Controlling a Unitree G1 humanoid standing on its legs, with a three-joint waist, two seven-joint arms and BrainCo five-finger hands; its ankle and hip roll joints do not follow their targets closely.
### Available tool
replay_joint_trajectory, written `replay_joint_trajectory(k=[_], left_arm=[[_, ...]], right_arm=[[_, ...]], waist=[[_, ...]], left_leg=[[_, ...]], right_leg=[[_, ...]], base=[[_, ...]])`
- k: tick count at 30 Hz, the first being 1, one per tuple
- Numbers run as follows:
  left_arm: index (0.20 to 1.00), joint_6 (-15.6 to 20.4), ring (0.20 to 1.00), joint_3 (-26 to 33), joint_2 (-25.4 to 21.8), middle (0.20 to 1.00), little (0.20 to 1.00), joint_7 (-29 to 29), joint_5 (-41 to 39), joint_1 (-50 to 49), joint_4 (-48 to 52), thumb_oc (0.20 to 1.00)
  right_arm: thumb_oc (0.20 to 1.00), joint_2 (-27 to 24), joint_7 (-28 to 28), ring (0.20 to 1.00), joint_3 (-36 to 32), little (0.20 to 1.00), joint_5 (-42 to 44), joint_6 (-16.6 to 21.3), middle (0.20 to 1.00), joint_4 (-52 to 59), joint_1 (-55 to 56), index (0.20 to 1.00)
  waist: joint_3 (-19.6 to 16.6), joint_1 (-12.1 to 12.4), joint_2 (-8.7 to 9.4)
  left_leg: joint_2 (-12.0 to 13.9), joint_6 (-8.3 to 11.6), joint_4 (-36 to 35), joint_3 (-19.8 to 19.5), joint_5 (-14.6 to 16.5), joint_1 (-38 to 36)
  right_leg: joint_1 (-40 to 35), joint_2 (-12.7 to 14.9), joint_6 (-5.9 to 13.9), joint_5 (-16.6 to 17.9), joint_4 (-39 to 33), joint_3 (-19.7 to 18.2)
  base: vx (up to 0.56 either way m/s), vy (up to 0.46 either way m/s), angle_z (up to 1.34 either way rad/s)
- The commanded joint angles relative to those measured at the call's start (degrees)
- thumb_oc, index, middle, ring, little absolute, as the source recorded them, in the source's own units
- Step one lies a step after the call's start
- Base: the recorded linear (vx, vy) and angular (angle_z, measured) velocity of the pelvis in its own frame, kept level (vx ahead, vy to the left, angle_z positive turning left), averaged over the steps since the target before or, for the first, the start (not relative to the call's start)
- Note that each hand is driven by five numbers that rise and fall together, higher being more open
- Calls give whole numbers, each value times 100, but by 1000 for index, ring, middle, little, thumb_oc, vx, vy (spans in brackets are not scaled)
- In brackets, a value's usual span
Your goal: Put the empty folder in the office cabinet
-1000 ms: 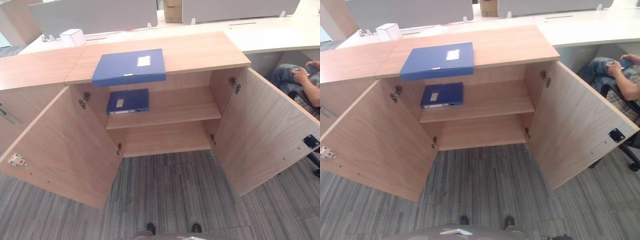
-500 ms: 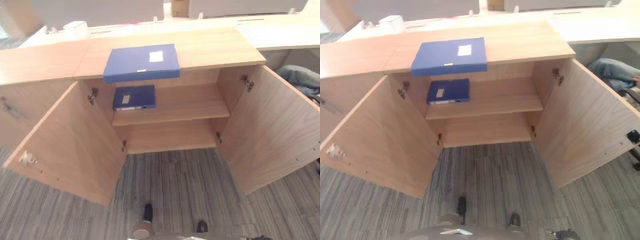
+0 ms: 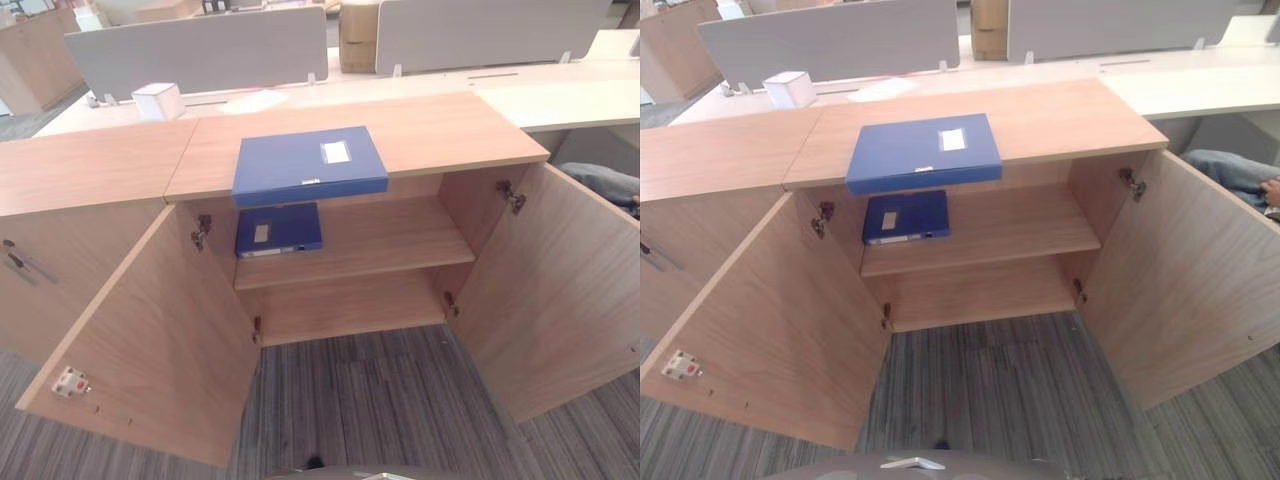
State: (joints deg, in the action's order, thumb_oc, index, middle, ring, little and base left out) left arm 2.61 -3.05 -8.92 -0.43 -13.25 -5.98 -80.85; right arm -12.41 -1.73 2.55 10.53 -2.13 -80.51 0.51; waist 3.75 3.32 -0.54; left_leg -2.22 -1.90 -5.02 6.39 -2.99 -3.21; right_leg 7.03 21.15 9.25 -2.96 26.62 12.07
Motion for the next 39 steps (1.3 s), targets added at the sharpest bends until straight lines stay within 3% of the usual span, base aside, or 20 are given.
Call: replay_joint_trajectory(k=[1, 4, 6, 9, 19, 23, 24, 25, 26, 27, 30, 39], left_arm=[[1000, 39, 1000, 233, -267, 1000, 1000, 134, -216, 206, -86, 1000], [1000, 50, 1000, 287, -376, 1000, 1000, 141, -237, 294, -106, 1000], [1000, 42, 1000, 313, -479, 1000, 1000, 132, -105, 361, -183, 1000], [1000, 41, 1000, 419, -464, 1000, 1000, 145, -34, 336, -263, 1000], [1000, 55, 1000, 559, -446, 1000, 1000, 248, 8, 197, -272, 1000], [1000, 251, 1000, 613, -523, 1000, 1000, 419, -330, 291, 94, 1000], [1000, 39, 1000, 902, -1877, 1000, 1000, 359, -510, 1089, 165, 1000], [1000, 123, 1000, 727, -1826, 1000, 1000, 396, -459, 1096, 240, 1000], [1000, 208, 1000, 472, -2044, 1000, 1000, 324, -677, 1550, 486, 1000], [1000, 706, 1000, 272, -1686, 1000, 1000, 741, -810, 1362, 1569, 1000], [1000, 1116, 1000, 172, -1254, 1000, 1000, 897, -786, 321, 4456, 1000], [1000, 1068, 1000, 288, -1069, 1000, 1000, 1014, -274, 56, 6509, 1000]], right_arm=[[1000, -181, -94, 1000, 11, 1000, 310, 10, 1000, 12, -180, 1000], [1000, -148, -77, 1000, 54, 1000, 298, -8, 1000, -68, -150, 1000], [1000, -95, -38, 1000, 96, 1000, 252, -18, 1000, -154, -27, 1000], [1000, -71, -3, 1000, 168, 1000, 163, -19, 1000, -209, 55, 1000], [1000, -149, -20, 1000, 166, 1000, 381, 88, 1000, 33, 52, 1000], [1000, -156, -54, 1000, 146, 1000, 479, 124, 1000, 16, 85, 1000], [1000, -426, 122, 1000, 213, 1000, 359, 151, 1000, 22, 61, 1000], [1000, -435, 62, 1000, 221, 1000, 315, 196, 1000, 26, 90, 1000], [1000, -465, 89, 1000, 210, 1000, 280, 148, 1000, 65, 88, 1000], [1000, -420, -35, 1000, 204, 1000, 308, 170, 1000, 97, 177, 1000], [1000, -385, -323, 1000, 142, 1000, 338, 346, 1000, 317, 178, 1000], [1000, -315, -334, 1000, 55, 1000, 304, 261, 1000, 222, 118, 1000]], waist=[[467, -164, 126], [600, -289, 191], [620, -379, 375], [537, -369, 531], [221, -308, 537], [138, -286, 505], [52, -352, 435], [32, -396, 408], [9, -479, 363], [55, -492, 395], [260, -429, 452], [279, -467, 450]], left_leg=[[45, 292, 2, -447, 218, 450], [55, 333, 2, -603, 320, 287], [-8, 378, 2, -777, 442, 164], [49, 456, 2, -829, 506, 129], [392, 603, 2, -749, 594, -4], [482, 657, 2, -760, 636, -65], [543, 712, 2, -699, 654, -124], [552, 723, 2, -675, 660, -133], [596, 761, 2, -601, 703, -200], [604, 763, 2, -571, 718, -194], [607, 753, 2, -662, 615, 46], [638, 781, 2, -593, 682, 29]], right_leg=[[-89, -227, 18, 898, -1578, -157], [55, -527, 87, 947, -2184, -404], [57, -827, 134, 1032, -2842, -475], [-144, -850, 171, 1248, -3139, -170], [-368, -1071, 59, 942, -3162, -118], [-484, -1114, 36, 815, -3162, -67], [-534, -1147, 56, 754, -3162, -91], [-541, -1144, 58, 756, -3162, -104], [-576, -1178, 67, 746, -3162, -146], [-569, -1186, 60, 754, -3162, -173], [-400, -1198, 49, 779, -3162, -193], [-454, -1192, 41, 704, -3162, -268]], base=[[147, -84, 33], [160, -76, 29], [256, -134, 40], [139, -152, 85], [120, -99, 5], [119, -39, 2], [161, 13, 3], [179, 31, 8], [58, 23, -1], [-5, -10, -8], [-141, -39, -25], [4, -10, -10]])
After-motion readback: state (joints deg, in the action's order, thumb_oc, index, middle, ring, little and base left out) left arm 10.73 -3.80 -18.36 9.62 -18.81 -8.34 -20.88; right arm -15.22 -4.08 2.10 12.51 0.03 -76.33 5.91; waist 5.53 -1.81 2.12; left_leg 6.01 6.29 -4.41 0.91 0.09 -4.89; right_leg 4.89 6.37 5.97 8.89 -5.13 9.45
